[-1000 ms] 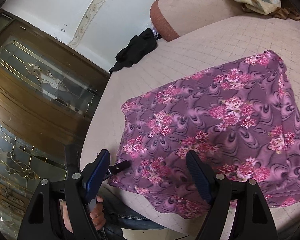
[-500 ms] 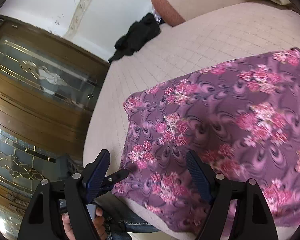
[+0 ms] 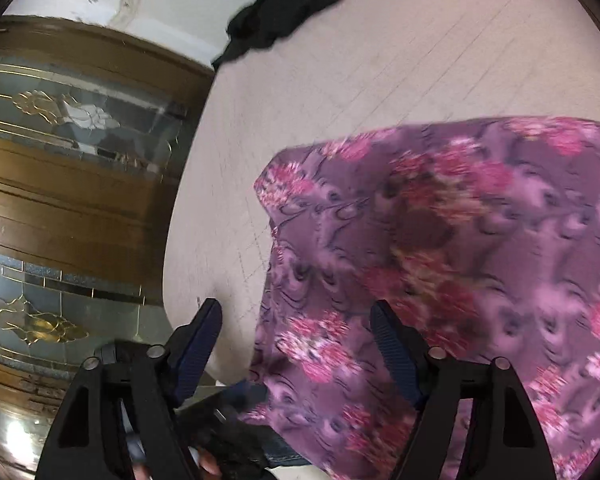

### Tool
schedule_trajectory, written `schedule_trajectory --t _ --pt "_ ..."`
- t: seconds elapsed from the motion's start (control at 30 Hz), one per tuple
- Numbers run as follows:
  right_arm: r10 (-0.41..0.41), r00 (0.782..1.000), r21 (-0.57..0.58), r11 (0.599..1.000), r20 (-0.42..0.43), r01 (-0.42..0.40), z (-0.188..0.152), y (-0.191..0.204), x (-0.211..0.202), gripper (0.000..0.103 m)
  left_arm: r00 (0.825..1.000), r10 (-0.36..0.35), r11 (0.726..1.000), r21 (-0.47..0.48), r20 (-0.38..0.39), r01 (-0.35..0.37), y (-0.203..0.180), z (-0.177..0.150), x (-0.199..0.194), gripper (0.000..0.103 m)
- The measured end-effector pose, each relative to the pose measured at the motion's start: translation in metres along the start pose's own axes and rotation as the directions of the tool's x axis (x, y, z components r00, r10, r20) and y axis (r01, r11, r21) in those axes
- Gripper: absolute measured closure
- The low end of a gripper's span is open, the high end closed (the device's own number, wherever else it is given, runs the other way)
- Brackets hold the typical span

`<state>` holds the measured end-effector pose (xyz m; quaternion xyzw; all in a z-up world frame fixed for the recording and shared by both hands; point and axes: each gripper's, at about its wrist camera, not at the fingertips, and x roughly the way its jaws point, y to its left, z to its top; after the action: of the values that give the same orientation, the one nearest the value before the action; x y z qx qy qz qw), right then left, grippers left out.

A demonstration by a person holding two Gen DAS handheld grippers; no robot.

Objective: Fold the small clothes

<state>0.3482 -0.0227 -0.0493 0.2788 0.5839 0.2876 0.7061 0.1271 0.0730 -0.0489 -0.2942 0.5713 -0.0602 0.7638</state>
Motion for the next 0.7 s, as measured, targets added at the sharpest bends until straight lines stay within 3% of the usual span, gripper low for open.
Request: schedule_trajectory --t 0.03,0.07,0.1,0.13,0.17,0.3,0.33,0.5,0.53,0.6,0.63,0.67,0.7 --pt "-0.027 0.999 -0.006 1.0 -0.043 0.027 0.006 0.005 0.012 0.03 1.0 0.022 0.999 0.03 -0.003 -0.022 -0.005 -0.002 0.001 0.02" --pt "-0.043 0.997 -0.015 0.999 -0.062 0.042 0.01 0.009 0.019 0.031 0.999 0.049 0.997 0.059 -0.001 -0.049 -0.01 -0.004 0.002 0.034" --pt "-0.092 0.986 -0.061 0.995 -0.139 0.084 0.019 0.026 0.042 0.031 0.997 0.074 0.994 0.081 0.005 -0.074 -0.014 -0.006 0.003 0.047" --pt "-0.092 0.986 -0.061 0.995 -0.139 0.084 0.019 0.026 0.042 0.031 0.996 0.087 0.992 0.093 0.005 -0.087 -0.013 -0.007 0.004 0.077" --pt "-0.106 0.981 -0.076 0.993 -0.165 0.095 0.02 0.031 0.051 0.031 0.996 0.091 0.992 0.093 -0.004 -0.09 -0.013 -0.007 0.007 0.083" --pt "-0.189 0.932 -0.134 0.979 -0.309 0.154 0.027 0.055 0.092 0.031 0.997 0.074 0.991 0.111 0.035 -0.078 -0.018 -0.009 0.002 0.088" --pt "-0.238 0.908 -0.16 0.968 -0.346 0.192 0.029 0.06 0.105 0.03 0.996 0.076 0.988 0.134 0.05 -0.082 -0.021 -0.011 -0.002 0.089" --pt "-0.407 0.825 -0.292 0.906 -0.392 0.308 0.039 0.082 0.142 0.029 0.983 0.036 0.957 0.276 0.182 -0.086 -0.051 -0.023 -0.025 0.091" --pt "-0.444 0.807 -0.323 0.887 -0.389 0.332 0.038 0.086 0.146 0.033 0.979 0.033 0.953 0.288 0.199 -0.091 -0.054 -0.024 -0.028 0.091" --pt "-0.539 0.766 -0.407 0.824 -0.35 0.394 0.033 0.093 0.15 0.061 0.978 0.015 0.95 0.301 0.209 -0.079 -0.055 -0.026 -0.033 0.091" --pt "-0.564 0.76 -0.42 0.805 -0.323 0.419 0.033 0.094 0.145 0.079 0.978 -0.003 0.95 0.306 0.211 -0.063 -0.054 -0.027 -0.037 0.092" --pt "-0.507 0.807 -0.368 0.843 -0.303 0.392 0.036 0.088 0.122 0.087 0.975 -0.023 0.947 0.316 0.22 -0.049 -0.055 -0.03 -0.041 0.092" --pt "-0.452 0.849 -0.327 0.874 -0.273 0.36 0.038 0.084 0.1 0.089 0.97 -0.044 0.942 0.334 0.241 -0.04 -0.058 -0.033 -0.047 0.092"
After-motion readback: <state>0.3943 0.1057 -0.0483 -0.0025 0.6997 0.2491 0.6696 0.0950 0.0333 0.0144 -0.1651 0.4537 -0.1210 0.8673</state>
